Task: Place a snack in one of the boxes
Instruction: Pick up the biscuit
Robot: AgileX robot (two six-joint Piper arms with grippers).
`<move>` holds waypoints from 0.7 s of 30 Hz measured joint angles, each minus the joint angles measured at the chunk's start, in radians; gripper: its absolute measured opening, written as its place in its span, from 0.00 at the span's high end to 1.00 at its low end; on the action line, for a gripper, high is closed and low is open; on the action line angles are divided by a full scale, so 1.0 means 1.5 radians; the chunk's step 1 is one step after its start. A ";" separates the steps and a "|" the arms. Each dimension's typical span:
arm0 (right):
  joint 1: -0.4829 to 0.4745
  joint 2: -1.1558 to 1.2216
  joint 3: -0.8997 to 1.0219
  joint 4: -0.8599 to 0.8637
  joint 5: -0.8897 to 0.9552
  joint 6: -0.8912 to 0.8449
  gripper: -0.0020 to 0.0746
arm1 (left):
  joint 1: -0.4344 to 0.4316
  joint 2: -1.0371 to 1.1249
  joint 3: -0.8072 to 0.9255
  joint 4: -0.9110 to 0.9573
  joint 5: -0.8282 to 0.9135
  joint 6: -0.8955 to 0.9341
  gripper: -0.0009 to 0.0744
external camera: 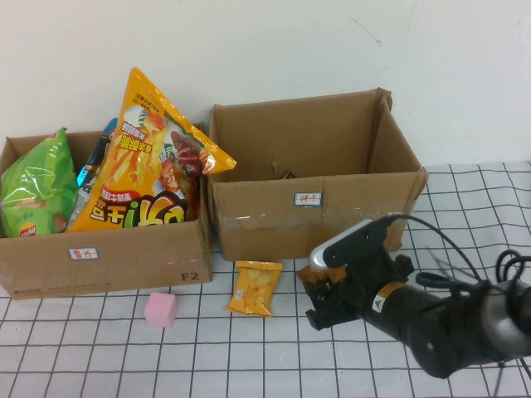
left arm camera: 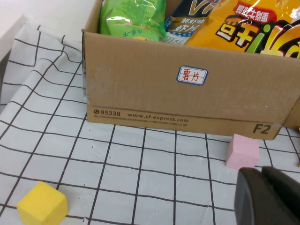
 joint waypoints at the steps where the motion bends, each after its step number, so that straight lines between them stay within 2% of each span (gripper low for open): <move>1: 0.000 0.013 -0.006 0.014 -0.005 -0.001 0.18 | 0.000 0.000 0.000 0.000 0.000 0.000 0.99; 7: 0.000 0.079 -0.044 0.077 -0.041 -0.045 0.18 | 0.000 0.000 0.000 0.000 0.000 0.000 0.99; 21: 0.000 0.188 -0.159 0.106 -0.047 -0.049 0.19 | 0.000 0.000 0.000 0.000 0.000 0.000 0.99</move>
